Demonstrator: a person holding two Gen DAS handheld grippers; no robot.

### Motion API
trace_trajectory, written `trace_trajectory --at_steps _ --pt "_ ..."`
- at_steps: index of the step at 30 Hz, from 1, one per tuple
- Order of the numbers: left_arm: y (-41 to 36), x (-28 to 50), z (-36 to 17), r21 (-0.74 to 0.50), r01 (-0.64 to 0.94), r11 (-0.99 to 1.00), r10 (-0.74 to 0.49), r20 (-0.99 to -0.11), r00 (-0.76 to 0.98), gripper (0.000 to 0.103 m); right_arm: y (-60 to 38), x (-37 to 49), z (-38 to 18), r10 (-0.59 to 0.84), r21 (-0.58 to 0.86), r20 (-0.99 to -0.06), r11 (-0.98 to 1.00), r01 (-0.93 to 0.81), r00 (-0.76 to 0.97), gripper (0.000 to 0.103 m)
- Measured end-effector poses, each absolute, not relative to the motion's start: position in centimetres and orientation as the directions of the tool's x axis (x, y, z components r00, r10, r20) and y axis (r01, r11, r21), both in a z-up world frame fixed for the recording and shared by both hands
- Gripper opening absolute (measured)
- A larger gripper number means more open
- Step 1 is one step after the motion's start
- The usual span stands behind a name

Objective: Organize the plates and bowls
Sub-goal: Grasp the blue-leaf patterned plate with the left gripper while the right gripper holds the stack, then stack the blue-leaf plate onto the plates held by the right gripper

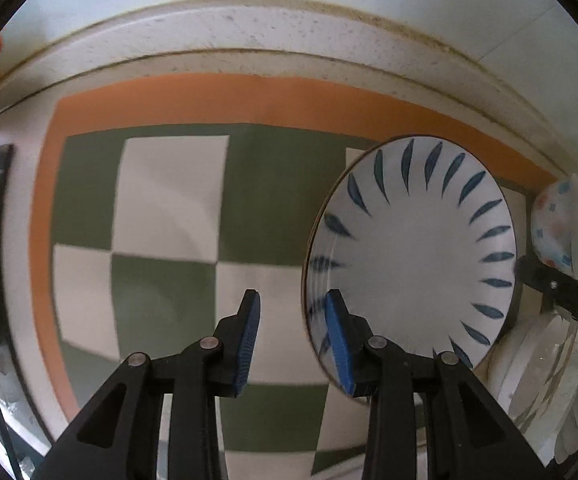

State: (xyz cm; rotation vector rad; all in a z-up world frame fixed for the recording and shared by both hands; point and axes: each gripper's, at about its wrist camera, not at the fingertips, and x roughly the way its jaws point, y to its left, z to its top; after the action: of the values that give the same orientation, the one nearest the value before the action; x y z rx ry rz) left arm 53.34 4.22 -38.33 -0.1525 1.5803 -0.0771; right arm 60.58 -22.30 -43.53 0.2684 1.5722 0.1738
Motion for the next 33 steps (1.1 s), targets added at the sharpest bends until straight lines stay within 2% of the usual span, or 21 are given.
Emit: trace_trajectory --at_steps 2,3,4,5,18,33 --pt "4.3 53.8 -38.7 -0.164 -0.046 0.985 -0.164 -0.986 -0.012 0.029 -22.1 61.3 -44.8 0.265 0.264 -0.964 0.963 0.063 -0.023 0.041" --pt "4.4 53.9 -38.8 -0.186 -0.051 0.981 -0.186 -0.982 -0.006 0.020 -22.0 61.5 -45.2 0.265 0.262 -0.964 0.963 0.064 -0.028 0.033" --pt "4.5 54.1 -38.7 -0.216 -0.055 0.975 -0.217 -0.976 0.004 0.015 -22.0 61.7 -45.6 0.268 0.266 -0.963 0.962 0.065 -0.031 0.017" --pt "4.5 54.1 -38.6 -0.219 -0.051 0.974 -0.219 -0.976 0.006 0.011 -22.0 61.8 -45.8 0.300 0.297 -0.954 0.953 0.066 -0.029 0.010" --pt "4.4 53.8 -36.6 -0.196 -0.040 0.980 -0.195 -0.981 0.010 0.011 -21.7 61.1 -44.6 0.310 0.308 -0.950 0.950 0.055 -0.027 0.010" --pt "4.9 46.5 -27.2 -0.197 -0.048 0.979 -0.191 -0.975 0.112 0.011 -21.5 54.7 -36.1 0.360 0.360 -0.933 0.932 -0.029 0.002 0.010"
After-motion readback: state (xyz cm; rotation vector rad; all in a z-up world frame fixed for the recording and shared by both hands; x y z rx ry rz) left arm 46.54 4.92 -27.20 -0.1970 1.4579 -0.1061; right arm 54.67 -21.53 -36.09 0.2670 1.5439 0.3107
